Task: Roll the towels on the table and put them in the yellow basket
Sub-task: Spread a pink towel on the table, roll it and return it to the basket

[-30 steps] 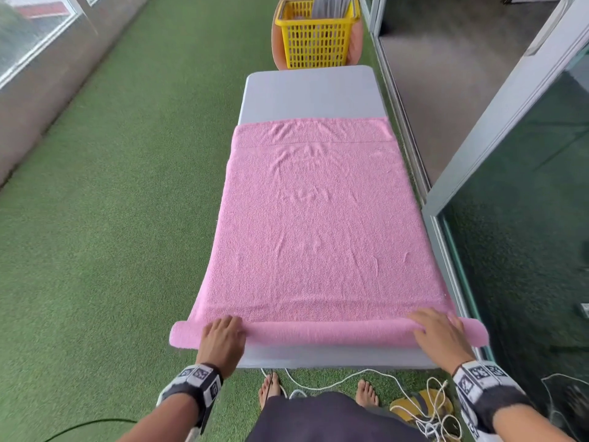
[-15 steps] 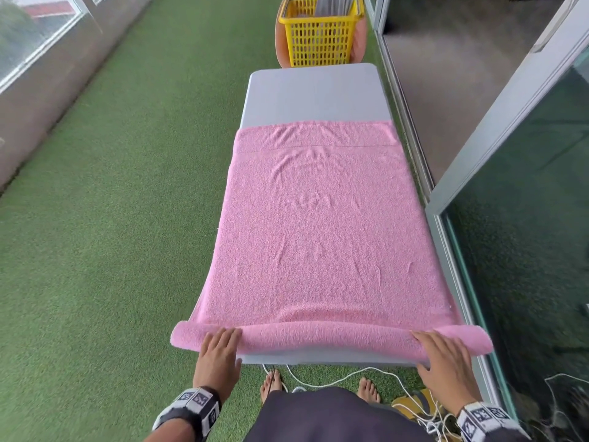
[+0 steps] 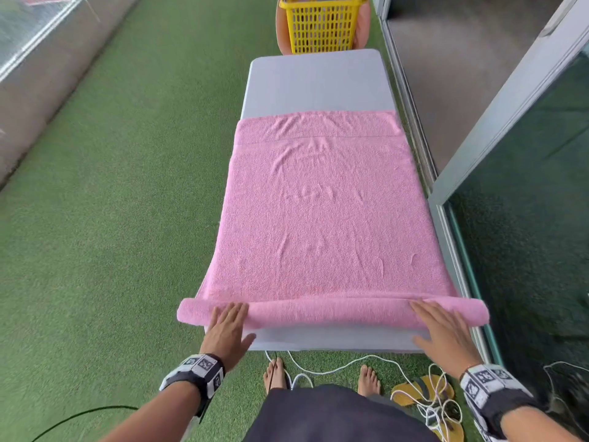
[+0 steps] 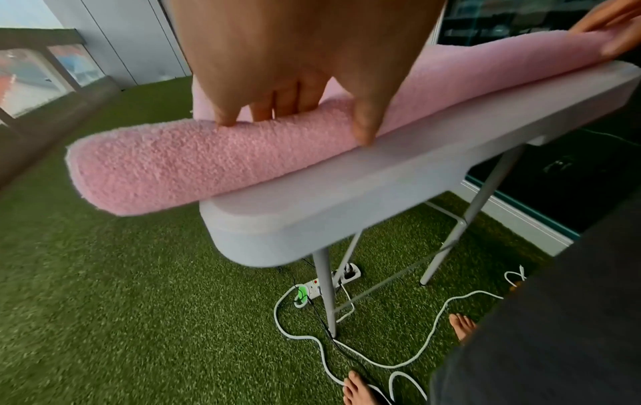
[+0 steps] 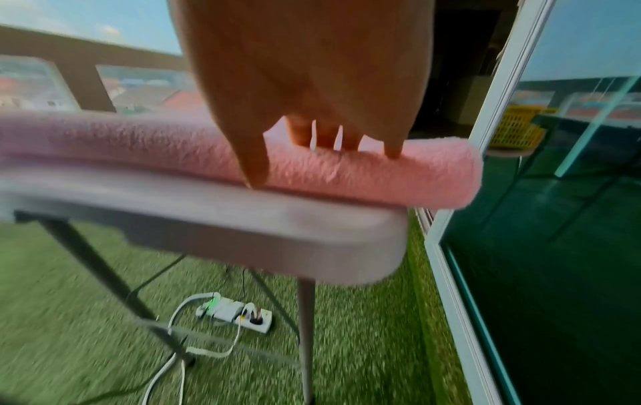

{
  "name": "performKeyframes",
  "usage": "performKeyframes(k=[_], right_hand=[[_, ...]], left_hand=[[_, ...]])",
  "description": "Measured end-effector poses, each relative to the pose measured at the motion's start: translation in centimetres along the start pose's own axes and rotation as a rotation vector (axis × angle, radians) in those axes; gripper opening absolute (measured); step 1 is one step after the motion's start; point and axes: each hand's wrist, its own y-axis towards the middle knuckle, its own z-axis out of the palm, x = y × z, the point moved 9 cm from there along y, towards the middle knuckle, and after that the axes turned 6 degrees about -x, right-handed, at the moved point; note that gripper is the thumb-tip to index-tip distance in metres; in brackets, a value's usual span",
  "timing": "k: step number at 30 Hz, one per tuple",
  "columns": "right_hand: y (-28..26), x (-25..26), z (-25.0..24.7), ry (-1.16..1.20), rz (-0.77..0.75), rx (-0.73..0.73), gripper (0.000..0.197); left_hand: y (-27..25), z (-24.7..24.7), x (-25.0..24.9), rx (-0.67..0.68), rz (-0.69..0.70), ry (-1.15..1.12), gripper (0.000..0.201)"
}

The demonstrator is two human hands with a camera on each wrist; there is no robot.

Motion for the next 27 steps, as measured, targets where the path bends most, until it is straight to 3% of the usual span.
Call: performKeyframes(k=[3,9,13,17,20,23,27], right_hand=[[-1.8,-0.3,1.2,-0.004,0.009,-0.048,0.075],[-3.1,-0.1,1.5,-0.036,0.025,-0.112,0.068],[-2.6,0.0,0.4,-0.064,0.06,-0.079,0.056],[0.5,0.1,-2.1,-0.124,0.031,-0.024,0.025],[2.1,0.1,-3.8,-0.038,0.038,-0.095,0.044],[1.4,0.7,-2.7,-0.015,0.03,-0.044,0.055],[-1.0,0.3,0.4,-0.072,0.053,-0.032,0.082]], left_hand=[[-1.0,0.6,-0.1,-0.036,-0.003,-0.014,0.071],[-2.9,0.9,0.1,-0.081,0.02,0.008,0.074],[-3.2,-0.4,0.0,-0.105,0.01,-0.03,0.048],[-1.4,-2.1,-0.1,-0.181,0.04,-0.054,0.023],[0.2,-2.8,0.7,-0.233,-0.015,-0.036,0.053],[0.2,-1.8,0.0,-0.164,0.016,-0.064,0.053],[-0.6,-0.1,-0.4,-0.06,0.01,0.002,0.072]])
